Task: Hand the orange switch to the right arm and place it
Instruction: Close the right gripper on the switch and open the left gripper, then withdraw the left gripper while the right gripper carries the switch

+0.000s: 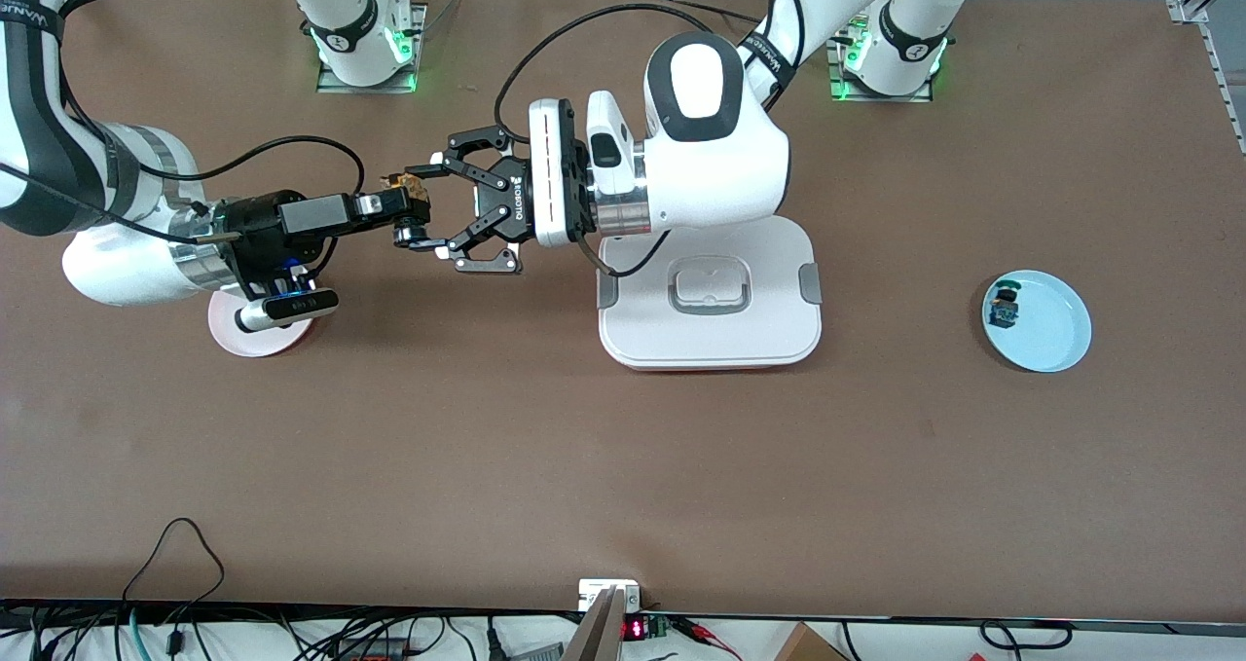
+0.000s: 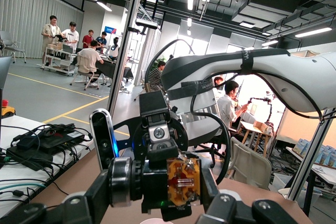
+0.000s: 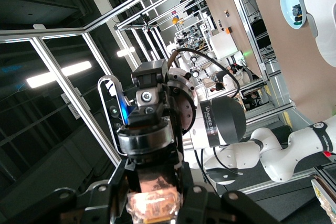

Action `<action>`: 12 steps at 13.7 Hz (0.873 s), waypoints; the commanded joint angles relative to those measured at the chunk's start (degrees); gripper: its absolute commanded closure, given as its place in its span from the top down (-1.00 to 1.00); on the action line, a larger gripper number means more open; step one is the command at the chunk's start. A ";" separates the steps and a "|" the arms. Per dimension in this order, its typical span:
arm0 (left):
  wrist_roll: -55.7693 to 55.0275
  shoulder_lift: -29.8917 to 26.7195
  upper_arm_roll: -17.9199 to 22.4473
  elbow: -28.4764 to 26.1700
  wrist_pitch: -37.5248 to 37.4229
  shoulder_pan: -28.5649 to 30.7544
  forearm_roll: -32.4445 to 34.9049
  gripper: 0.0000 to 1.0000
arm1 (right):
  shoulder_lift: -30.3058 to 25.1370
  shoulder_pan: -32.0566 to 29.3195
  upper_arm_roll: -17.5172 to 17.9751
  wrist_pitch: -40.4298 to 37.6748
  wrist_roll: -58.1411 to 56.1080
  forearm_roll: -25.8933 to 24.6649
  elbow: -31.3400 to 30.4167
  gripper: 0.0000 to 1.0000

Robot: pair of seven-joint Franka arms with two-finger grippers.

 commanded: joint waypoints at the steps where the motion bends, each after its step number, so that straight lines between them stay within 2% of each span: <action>1: -0.89 0.05 0.56 1.26 0.83 -0.60 0.68 -0.86 | -0.06 0.10 -0.07 -0.68 -1.08 0.47 0.19 -0.55; 2: -1.24 0.05 0.56 1.18 0.83 -0.69 0.59 -0.46 | -0.15 0.10 -0.07 -0.68 -1.87 0.47 0.28 -0.66; 3: -1.25 0.14 0.39 0.91 0.83 -0.69 0.15 0.68 | -0.15 0.10 -0.07 -0.51 -2.31 0.47 0.28 -0.72; 4: -1.68 0.14 0.38 0.82 0.83 -0.60 0.15 1.00 | -0.06 0.01 -0.07 -0.51 -2.31 0.73 0.28 -0.73; 8: -2.40 -0.30 1.52 0.65 2.05 0.54 0.85 1.00 | -0.06 0.01 -0.07 -0.33 -2.31 1.35 0.28 -0.76; 12: 5.07 -0.83 1.70 0.56 2.60 7.38 0.68 1.00 | -0.06 0.10 -0.07 0.11 -3.63 1.35 0.28 -0.76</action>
